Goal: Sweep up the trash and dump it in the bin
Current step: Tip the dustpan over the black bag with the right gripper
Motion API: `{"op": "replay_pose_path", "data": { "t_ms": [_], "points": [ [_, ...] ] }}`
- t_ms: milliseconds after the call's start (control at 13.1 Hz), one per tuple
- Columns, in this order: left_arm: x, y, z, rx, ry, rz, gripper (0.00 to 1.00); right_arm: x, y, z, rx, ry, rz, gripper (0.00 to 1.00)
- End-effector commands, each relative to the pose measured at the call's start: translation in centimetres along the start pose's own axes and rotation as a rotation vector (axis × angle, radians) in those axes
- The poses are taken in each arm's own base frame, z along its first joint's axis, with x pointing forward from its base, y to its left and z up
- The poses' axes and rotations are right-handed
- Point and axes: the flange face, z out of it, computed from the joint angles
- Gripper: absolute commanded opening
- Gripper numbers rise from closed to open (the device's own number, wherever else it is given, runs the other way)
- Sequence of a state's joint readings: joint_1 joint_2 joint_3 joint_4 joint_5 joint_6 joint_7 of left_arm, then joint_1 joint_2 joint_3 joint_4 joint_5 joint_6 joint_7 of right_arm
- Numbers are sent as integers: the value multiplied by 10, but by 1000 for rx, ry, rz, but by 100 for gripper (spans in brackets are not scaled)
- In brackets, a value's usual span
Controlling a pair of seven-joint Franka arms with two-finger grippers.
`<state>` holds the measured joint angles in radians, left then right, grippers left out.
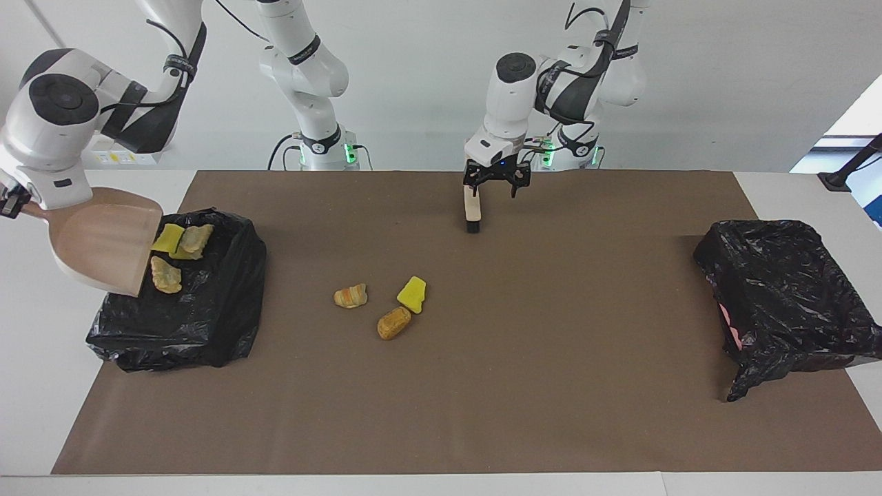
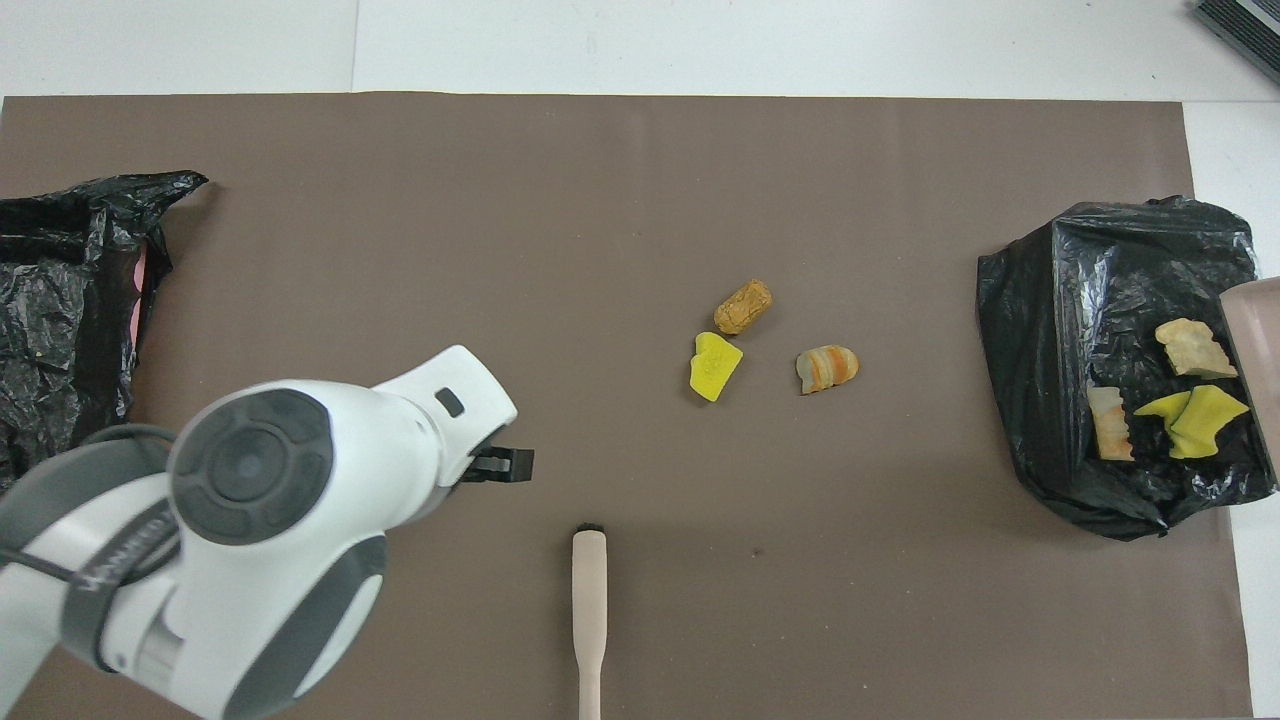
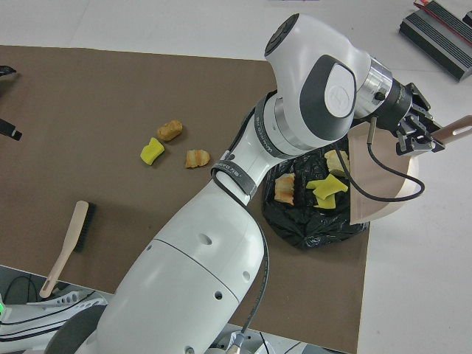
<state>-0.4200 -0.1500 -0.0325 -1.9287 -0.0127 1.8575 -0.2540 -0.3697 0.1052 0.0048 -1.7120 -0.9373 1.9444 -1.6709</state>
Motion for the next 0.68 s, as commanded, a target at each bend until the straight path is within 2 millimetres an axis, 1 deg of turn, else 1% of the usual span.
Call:
{"op": "replay_pose_path", "data": {
  "t_ms": [0,76,152,228,304,380,457,533,609],
  "points": [
    [18,-30,-45,31,-5,48,100,-20,-15,-24,-2,-33,-2,0],
    [17,-41,-67,33,-10,67,100,-28,-20,-33,-15,-22,28,0],
    [19,-55,-84,36,-9,81,100,-41,-30,-45,-41,43,96,0],
    [21,-73,-97,39,-2,62,100,-50,-36,-56,-69,139,157,0],
    [20,-85,-103,43,-7,44,100,-54,-41,-63,-58,210,199,0],
    [18,-91,-109,43,-10,55,100,-54,-43,-68,-43,285,231,0],
    [19,-97,-113,44,-16,67,100,-47,-43,-72,-39,385,263,0],
    [20,-103,-112,43,-28,57,100,-32,-42,-77,-5,480,321,0],
    [28,-108,-112,48,-27,49,100,-17,-43,-85,76,530,420,0]
  ]
}}
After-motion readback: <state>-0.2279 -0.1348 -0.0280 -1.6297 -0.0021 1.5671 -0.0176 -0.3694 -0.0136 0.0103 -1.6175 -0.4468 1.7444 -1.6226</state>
